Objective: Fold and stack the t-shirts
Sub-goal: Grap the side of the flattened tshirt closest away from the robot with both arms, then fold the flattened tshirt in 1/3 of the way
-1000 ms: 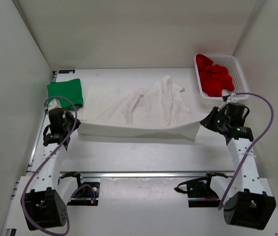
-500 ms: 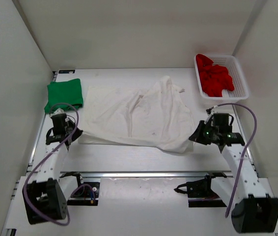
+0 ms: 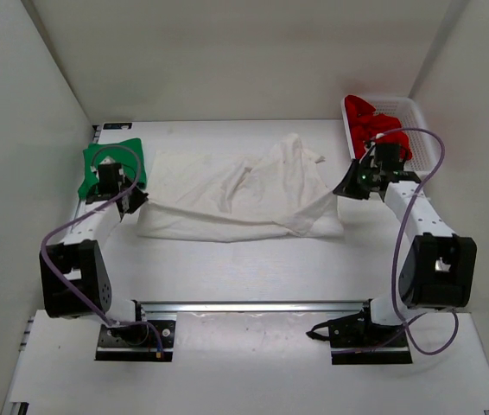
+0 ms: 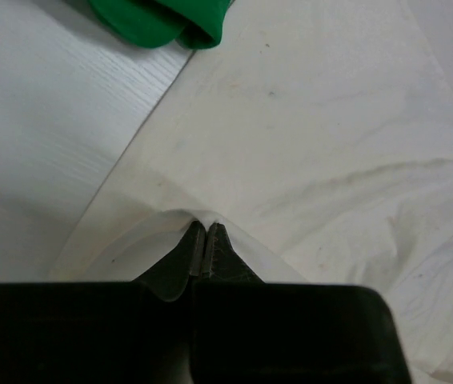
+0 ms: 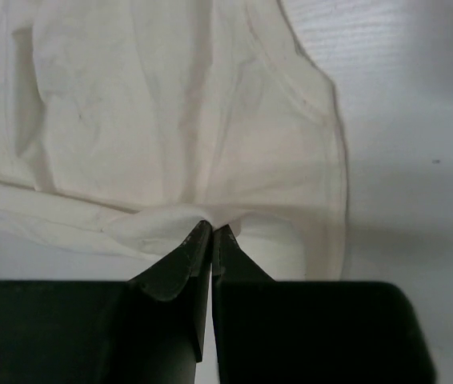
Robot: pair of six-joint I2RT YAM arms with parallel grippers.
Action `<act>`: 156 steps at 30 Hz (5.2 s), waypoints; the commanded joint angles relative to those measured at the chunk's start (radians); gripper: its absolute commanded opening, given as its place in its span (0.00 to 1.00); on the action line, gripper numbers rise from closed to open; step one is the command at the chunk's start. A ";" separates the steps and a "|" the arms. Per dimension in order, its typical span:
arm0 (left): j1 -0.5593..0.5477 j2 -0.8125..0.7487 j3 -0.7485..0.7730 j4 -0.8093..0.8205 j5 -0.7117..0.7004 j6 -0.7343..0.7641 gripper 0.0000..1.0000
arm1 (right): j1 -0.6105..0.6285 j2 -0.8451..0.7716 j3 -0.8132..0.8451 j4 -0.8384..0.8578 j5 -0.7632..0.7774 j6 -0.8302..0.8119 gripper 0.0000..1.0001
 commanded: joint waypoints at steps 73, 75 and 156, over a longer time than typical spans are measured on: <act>0.025 0.144 0.111 -0.004 -0.028 0.012 0.00 | -0.030 0.246 0.219 0.048 0.004 -0.023 0.00; 0.015 0.198 0.139 -0.006 -0.031 0.023 0.00 | -0.022 0.291 0.264 0.042 0.018 -0.033 0.00; 0.157 0.142 -0.129 0.295 0.132 -0.146 0.00 | -0.131 0.055 -0.538 0.762 -0.054 0.497 0.14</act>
